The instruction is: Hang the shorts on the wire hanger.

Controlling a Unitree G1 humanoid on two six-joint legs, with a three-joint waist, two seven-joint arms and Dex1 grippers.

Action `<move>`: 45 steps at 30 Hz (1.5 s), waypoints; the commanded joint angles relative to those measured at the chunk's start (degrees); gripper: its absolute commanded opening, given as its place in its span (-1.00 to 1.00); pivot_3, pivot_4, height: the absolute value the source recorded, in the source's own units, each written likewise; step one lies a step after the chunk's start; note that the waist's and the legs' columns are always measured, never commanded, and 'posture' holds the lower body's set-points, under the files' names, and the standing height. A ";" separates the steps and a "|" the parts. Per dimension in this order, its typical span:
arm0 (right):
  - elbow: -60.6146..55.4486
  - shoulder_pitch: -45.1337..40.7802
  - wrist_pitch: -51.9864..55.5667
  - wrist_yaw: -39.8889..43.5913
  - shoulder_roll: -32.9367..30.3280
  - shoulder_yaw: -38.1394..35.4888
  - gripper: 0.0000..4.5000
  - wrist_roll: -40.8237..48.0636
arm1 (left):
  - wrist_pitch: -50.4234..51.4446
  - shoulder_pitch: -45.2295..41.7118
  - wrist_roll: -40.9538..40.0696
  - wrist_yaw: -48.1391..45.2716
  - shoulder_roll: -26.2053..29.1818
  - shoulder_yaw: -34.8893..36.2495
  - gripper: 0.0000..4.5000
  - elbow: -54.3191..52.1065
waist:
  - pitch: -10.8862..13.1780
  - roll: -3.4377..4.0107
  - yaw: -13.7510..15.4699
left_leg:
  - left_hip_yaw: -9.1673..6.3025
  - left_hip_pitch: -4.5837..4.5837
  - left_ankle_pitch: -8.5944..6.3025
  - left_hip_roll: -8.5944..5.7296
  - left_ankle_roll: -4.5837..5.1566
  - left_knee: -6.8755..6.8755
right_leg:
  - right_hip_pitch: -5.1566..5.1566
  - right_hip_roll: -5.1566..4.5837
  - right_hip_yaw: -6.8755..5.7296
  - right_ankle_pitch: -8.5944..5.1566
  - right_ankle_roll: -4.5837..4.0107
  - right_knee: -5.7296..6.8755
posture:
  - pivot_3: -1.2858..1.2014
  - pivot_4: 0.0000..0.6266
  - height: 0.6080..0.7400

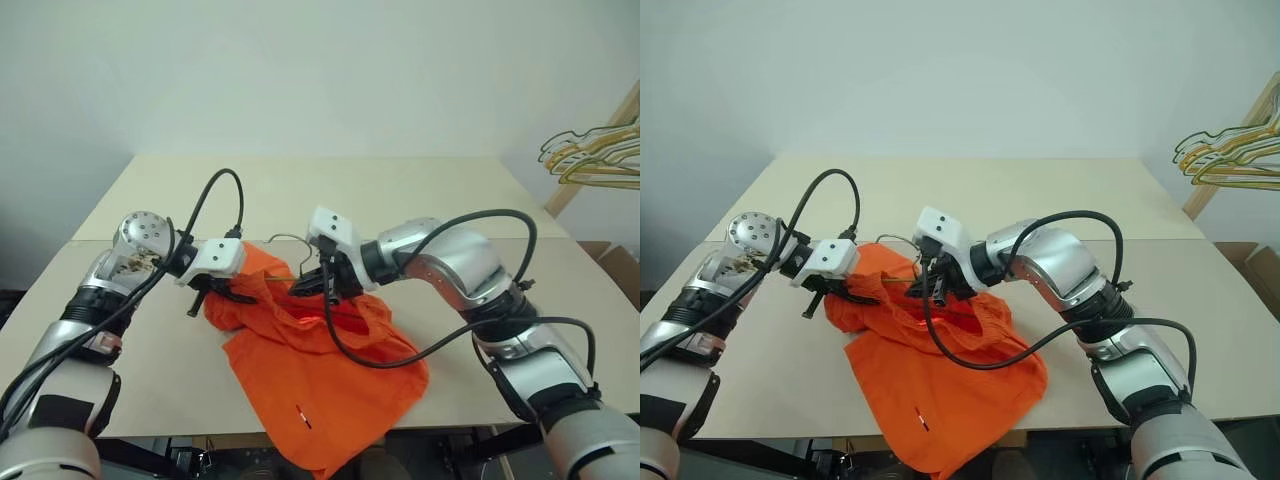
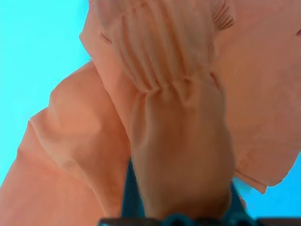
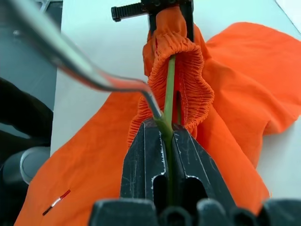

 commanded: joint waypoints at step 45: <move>-8.49 10.39 -8.54 8.14 -16.70 -5.81 -1.00 -5.43 | -4.48 -2.56 5.79 6.46 3.11 10.51 -0.99 8.19 | 0.01 0.01 1.41 | -0.03 -0.12 -0.04 -0.04 0.06 0.05 | -0.01 -0.04 -0.13 0.01 0.03 -0.09 | -0.02 -1.00 1.00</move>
